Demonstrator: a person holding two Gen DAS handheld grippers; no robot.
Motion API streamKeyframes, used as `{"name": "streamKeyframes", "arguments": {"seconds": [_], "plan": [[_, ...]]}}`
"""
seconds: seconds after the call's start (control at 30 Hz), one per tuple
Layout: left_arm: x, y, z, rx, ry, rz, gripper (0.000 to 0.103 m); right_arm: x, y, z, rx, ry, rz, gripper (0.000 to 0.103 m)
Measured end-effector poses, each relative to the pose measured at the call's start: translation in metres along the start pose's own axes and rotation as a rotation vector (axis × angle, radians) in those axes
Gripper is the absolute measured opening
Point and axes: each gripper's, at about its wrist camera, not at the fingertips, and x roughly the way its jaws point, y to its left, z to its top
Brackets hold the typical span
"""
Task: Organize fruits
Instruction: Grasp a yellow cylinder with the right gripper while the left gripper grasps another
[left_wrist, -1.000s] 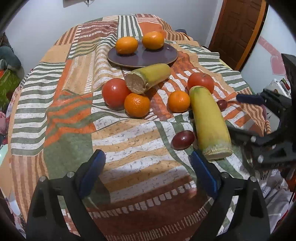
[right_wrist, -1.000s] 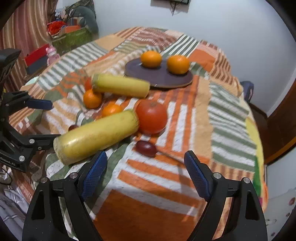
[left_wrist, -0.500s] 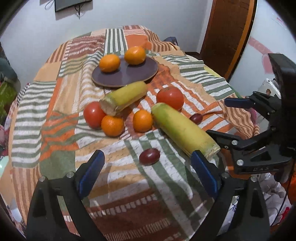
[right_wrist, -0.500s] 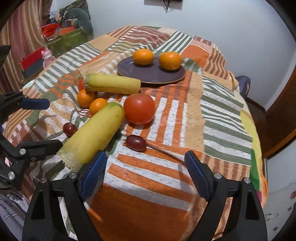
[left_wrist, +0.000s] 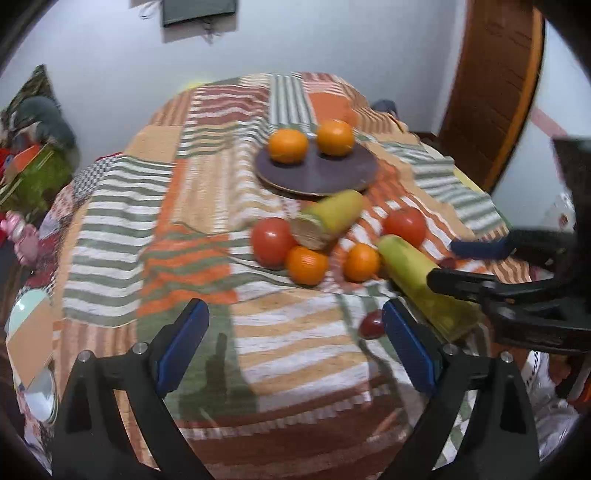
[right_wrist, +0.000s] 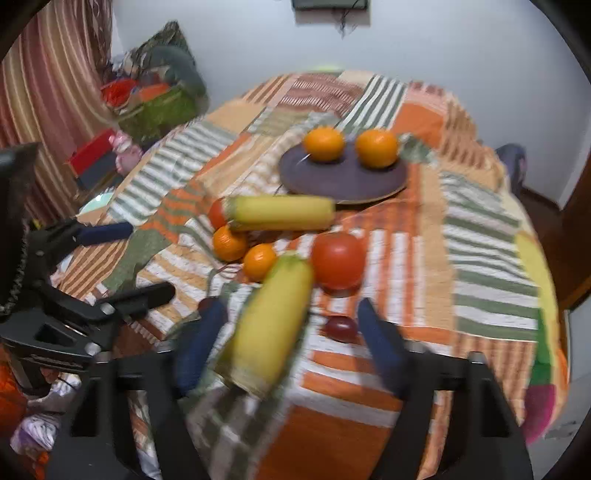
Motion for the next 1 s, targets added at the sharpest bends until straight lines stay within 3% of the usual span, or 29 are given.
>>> {"name": "streamKeyframes", "arguments": {"seconds": [0.03, 0.27, 0.43, 0.6, 0.8, 1.0], "plan": [[-0.002, 0.006, -0.001, -0.018, -0.007, -0.004, 0.096, 0.01, 0.0, 0.002, 0.015, 0.024, 0.013, 0.034], [-0.003, 0.02, -0.008, -0.055, -0.01, -0.009, 0.096, 0.034, 0.0, 0.014, 0.062, 0.087, 0.012, 0.035], [-0.002, 0.016, -0.01, -0.037, -0.016, -0.019, 0.096, 0.036, -0.008, 0.014, 0.104, 0.13, 0.048, 0.046], [0.0, 0.013, -0.01, -0.025, -0.019, -0.024, 0.096, 0.052, 0.002, 0.013, 0.063, 0.211, 0.058, 0.05], [0.003, 0.013, -0.005, -0.014, -0.017, -0.011, 0.096, 0.05, 0.001, 0.012, 0.05, 0.187, 0.052, 0.043], [0.007, 0.011, 0.011, 0.018, -0.008, -0.001, 0.096, 0.024, -0.006, 0.015, 0.054, 0.052, 0.017, 0.037]]}}
